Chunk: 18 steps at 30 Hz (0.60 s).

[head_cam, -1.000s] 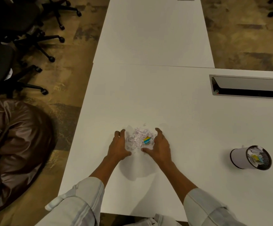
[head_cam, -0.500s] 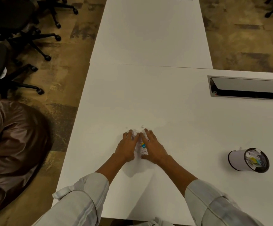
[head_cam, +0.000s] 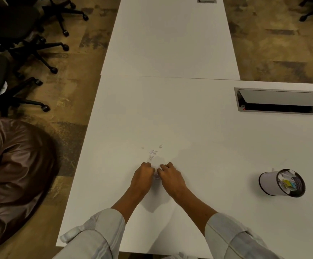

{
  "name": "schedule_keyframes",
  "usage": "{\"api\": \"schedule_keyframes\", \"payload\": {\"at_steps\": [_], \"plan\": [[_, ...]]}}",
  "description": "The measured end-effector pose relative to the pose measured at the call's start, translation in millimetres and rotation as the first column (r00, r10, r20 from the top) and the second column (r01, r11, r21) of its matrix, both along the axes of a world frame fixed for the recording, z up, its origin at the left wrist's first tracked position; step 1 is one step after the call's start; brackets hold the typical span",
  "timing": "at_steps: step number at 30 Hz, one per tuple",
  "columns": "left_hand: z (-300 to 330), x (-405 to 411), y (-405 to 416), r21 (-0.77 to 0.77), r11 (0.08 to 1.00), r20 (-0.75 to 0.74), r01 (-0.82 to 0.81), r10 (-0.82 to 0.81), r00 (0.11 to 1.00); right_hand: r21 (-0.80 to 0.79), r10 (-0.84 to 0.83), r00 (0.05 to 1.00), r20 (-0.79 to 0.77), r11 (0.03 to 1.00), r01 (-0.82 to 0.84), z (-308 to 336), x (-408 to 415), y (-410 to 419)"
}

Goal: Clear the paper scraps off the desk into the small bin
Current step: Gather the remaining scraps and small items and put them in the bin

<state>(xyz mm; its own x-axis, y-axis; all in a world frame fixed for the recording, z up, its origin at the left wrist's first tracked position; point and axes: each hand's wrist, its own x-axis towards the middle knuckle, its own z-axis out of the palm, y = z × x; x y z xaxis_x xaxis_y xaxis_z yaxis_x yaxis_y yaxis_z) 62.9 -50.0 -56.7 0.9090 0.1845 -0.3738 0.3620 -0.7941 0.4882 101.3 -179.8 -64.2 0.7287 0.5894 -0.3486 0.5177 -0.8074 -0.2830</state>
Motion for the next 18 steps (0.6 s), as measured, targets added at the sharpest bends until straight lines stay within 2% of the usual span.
{"api": "schedule_keyframes", "payload": {"at_steps": [3, 6, 8, 10, 14, 18], "plan": [[9.3, 4.3, 2.0, -0.101, 0.984, 0.015, -0.145, 0.147, 0.989, 0.041, -0.003, 1.0, 0.015, 0.999, 0.003, 2.5, 7.2, -7.3], [22.7, 10.1, -2.0, -0.182, 0.956, 0.079, -0.232, 0.249, 0.965, 0.187, -0.193, 0.978, -0.081, 0.961, 0.205, 8.9, 11.8, -16.5], [32.5, 14.2, -8.2, -0.219, 0.951, 0.111, -0.217, 0.246, 0.963, 0.332, -0.333, 0.91, -0.246, 0.853, 0.402, 16.0, 13.0, -23.3], [41.4, 17.6, -13.5, -0.261, 0.945, 0.119, -0.197, 0.234, 0.965, 0.404, -0.366, 0.867, -0.34, 0.775, 0.486, 24.1, 12.9, -33.8], [60.6, 26.1, -29.5, -0.292, 0.949, 0.149, -0.119, 0.168, 0.975, 0.455, -0.401, 0.827, -0.395, 0.696, 0.555, 44.1, 15.5, -61.9], [86.4, 45.3, -69.8, -0.328, 0.945, 0.21, -0.007, 0.081, 0.974, 0.535, -0.495, 0.792, -0.358, 0.586, 0.608, 70.1, 21.0, -107.3]]}}
